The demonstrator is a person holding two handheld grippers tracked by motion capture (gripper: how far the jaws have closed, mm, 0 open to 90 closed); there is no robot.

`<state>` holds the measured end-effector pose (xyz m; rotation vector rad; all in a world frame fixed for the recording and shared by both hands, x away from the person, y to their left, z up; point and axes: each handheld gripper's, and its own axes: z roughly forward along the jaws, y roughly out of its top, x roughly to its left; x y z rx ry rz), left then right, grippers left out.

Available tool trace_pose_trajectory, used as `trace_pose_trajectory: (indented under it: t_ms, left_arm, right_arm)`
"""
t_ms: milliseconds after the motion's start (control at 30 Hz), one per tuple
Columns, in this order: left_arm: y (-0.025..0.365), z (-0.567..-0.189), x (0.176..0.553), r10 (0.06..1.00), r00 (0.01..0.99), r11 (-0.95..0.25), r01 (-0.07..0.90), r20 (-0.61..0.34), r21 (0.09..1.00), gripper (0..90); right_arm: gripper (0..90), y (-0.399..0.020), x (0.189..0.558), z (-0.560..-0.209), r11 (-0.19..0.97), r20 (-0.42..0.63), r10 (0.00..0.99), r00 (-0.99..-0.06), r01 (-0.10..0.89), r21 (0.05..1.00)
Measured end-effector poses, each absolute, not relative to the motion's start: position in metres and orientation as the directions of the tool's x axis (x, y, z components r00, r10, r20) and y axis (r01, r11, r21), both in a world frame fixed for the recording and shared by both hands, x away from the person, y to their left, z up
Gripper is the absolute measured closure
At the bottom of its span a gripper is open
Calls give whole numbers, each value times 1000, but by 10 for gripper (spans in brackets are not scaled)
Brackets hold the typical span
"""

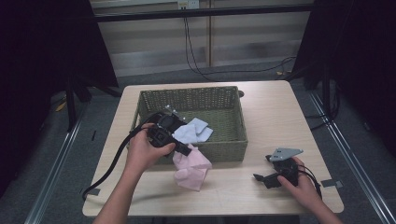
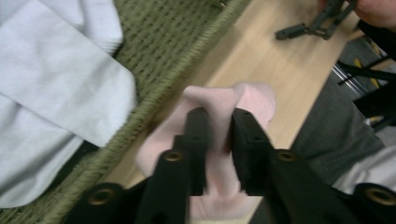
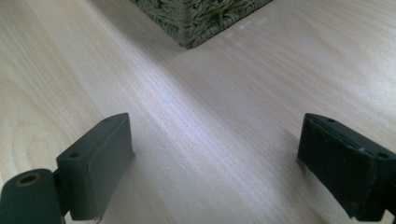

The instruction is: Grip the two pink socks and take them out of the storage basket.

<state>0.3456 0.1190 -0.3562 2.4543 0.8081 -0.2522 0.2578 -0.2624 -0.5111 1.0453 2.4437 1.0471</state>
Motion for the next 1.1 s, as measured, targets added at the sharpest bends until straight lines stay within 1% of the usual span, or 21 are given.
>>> trace_pose_trajectory:
  t_ms: [100, 167, 267, 400, 567, 667, 800, 900, 1033, 1100]
  left_arm:
    - [121, -359, 345, 505, 807, -676, 591, -307, 440, 624]
    - [122, -361, 343, 511, 805, -678, 593, -301, 435, 599]
    - [123, -364, 340, 510, 815, -690, 578, -275, 436, 528]
    - [126, -370, 337, 506, 819, -692, 573, -271, 438, 464]
    - [132, -375, 334, 501, 819, -685, 573, -280, 451, 427]
    - [134, -378, 332, 494, 826, -686, 563, -273, 460, 389]
    - [136, -382, 329, 487, 837, -697, 544, -250, 467, 364]
    - [139, -385, 327, 498, 828, -688, 558, -257, 464, 347]
    - [145, -390, 327, 522, 817, -677, 571, -244, 464, 295]
    - [147, -392, 326, 531, 811, -668, 579, -246, 467, 285]
  right_arm:
    - [95, -262, 258, -511, 474, 22, 716, -697, 510, 717]
    - [95, -262, 258, -511, 475, 22, 716, -698, 510, 717]
    - [95, -262, 258, -511, 474, 22, 716, -697, 510, 717]
    - [95, -262, 258, -511, 474, 22, 716, -697, 510, 717]
    - [95, -262, 258, -511, 475, 22, 716, -698, 510, 717]
    - [95, -262, 258, -511, 475, 22, 716, -698, 510, 717]
    - [95, -262, 258, -511, 475, 22, 716, -698, 510, 717]
    - [95, -262, 258, -511, 474, 22, 716, -697, 510, 717]
    - [95, -262, 258, -511, 475, 22, 716, -698, 510, 717]
    - [95, -262, 258, -511, 474, 22, 716, -697, 510, 717]
